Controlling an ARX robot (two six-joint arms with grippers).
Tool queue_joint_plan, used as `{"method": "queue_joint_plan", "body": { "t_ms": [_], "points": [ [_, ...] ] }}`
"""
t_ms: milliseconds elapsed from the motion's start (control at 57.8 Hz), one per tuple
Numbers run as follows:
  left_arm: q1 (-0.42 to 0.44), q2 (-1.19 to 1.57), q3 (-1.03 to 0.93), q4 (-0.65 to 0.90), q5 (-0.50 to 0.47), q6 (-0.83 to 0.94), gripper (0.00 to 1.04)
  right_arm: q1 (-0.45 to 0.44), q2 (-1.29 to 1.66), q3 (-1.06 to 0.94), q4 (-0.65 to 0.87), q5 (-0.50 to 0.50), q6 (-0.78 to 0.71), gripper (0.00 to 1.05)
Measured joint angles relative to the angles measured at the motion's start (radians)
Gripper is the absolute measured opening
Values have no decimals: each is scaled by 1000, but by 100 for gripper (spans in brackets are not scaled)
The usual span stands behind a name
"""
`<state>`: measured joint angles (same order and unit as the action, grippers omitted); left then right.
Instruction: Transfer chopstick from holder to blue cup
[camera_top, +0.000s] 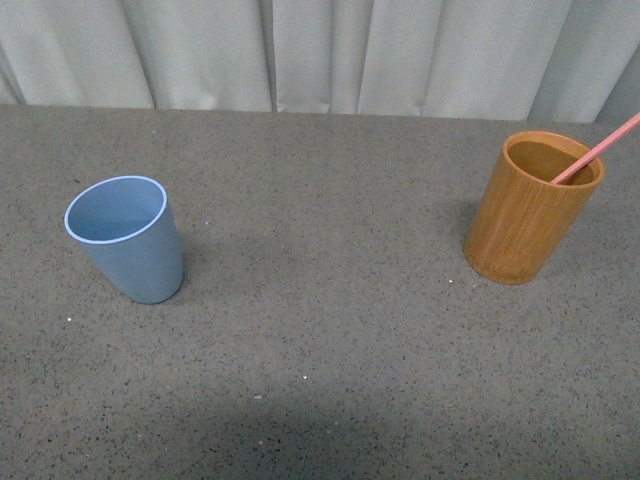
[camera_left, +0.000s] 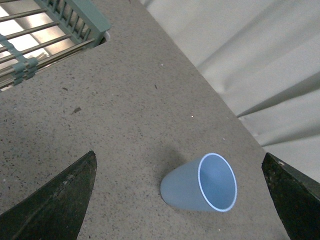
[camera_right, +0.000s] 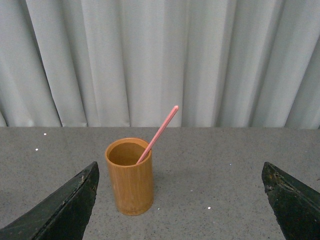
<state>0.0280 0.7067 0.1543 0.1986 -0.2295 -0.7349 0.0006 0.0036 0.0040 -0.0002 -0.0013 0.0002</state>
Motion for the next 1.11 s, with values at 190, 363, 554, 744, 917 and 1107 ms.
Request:
{"method": "queue_joint_plan", "body": {
  "t_ms": [190, 363, 554, 744, 917, 1107],
  "points": [
    [-32, 306, 112, 70, -35, 16, 98, 0, 0, 0, 0, 0, 0, 95],
    [-99, 491, 195, 74, -41, 19, 98, 0, 0, 0, 0, 0, 0, 95],
    [-170, 628, 252, 75, -63, 22, 98, 0, 0, 0, 0, 0, 0, 95],
    [-194, 722, 293, 76, -76, -2, 98, 0, 0, 0, 0, 0, 0, 95],
    [-223, 808, 352, 90, -86, -8, 98, 0, 0, 0, 0, 0, 0, 95],
    [-238, 859, 380, 93, -90, -4, 98, 0, 0, 0, 0, 0, 0, 95]
  ]
}}
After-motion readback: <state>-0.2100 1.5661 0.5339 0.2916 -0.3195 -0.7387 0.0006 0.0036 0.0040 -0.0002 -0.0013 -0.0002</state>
